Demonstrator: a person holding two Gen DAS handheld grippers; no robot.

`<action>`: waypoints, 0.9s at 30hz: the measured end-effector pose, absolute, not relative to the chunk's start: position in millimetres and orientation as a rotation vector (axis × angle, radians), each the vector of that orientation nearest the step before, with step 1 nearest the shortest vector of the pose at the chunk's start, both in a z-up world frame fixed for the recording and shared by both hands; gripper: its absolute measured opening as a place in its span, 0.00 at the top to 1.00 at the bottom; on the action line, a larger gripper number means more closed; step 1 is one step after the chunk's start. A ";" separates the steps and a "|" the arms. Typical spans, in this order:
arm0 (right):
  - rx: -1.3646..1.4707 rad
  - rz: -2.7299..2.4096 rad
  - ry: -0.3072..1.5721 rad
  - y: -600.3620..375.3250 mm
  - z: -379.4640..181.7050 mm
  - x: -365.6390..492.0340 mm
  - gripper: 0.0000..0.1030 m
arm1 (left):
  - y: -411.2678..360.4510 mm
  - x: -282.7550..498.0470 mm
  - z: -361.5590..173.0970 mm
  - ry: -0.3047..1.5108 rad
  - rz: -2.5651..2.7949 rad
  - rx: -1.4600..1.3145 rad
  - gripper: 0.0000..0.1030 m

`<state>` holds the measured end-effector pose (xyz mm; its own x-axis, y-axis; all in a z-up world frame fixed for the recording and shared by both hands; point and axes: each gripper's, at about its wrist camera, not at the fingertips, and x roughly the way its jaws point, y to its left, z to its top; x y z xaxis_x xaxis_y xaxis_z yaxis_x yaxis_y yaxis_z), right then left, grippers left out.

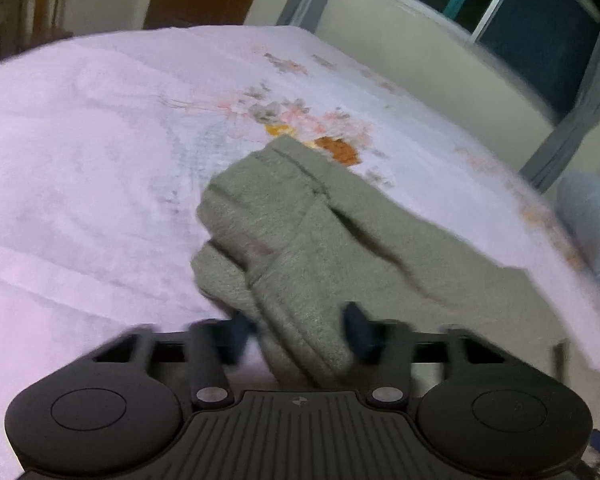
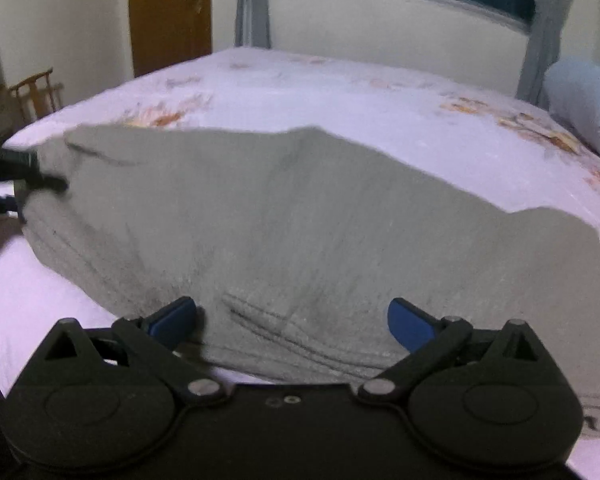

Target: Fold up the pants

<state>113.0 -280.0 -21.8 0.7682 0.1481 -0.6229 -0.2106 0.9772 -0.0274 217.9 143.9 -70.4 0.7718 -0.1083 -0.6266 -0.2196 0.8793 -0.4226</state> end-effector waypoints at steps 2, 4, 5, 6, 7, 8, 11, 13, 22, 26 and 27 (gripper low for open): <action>-0.112 0.180 0.633 -278.4 -21.7 109.6 0.06 | 144.1 215.6 -66.7 0.687 0.045 -0.502 0.68; -0.177 0.176 0.715 -271.9 -41.7 122.4 0.05 | 141.8 212.2 -60.4 0.673 0.039 -0.500 0.70; -0.161 0.172 0.701 -272.4 -44.7 123.5 0.05 | 140.4 211.0 -55.9 0.660 0.037 -0.497 0.71; -0.154 0.168 0.704 -271.8 -45.7 125.6 0.05 | 139.4 207.8 -50.5 0.645 0.034 -0.494 0.71; -0.151 0.161 0.706 -270.1 -46.4 127.4 0.05 | 137.3 205.1 -43.2 0.629 0.029 -0.485 0.71; -0.153 0.155 0.706 -270.5 -48.4 128.3 0.05 | 134.9 202.5 -36.1 0.610 0.023 -0.475 0.71; -0.157 0.156 0.700 -271.5 -51.7 123.5 0.05 | 124.2 195.5 -12.7 0.553 0.008 -0.431 0.71; -0.160 0.158 0.700 -272.3 -54.6 122.1 0.05 | 112.2 192.2 4.7 0.523 -0.001 -0.379 0.71; 0.040 0.120 0.551 -309.7 -30.1 91.4 0.05 | -4.6 197.8 96.6 0.383 -0.222 -0.135 0.72; 0.198 -0.083 0.389 -388.9 3.2 59.7 0.06 | -83.0 197.5 91.0 0.397 -0.319 -0.049 0.72; 0.211 -0.135 0.390 -408.8 8.6 61.0 0.06 | -101.4 197.8 84.8 0.407 -0.335 -0.036 0.72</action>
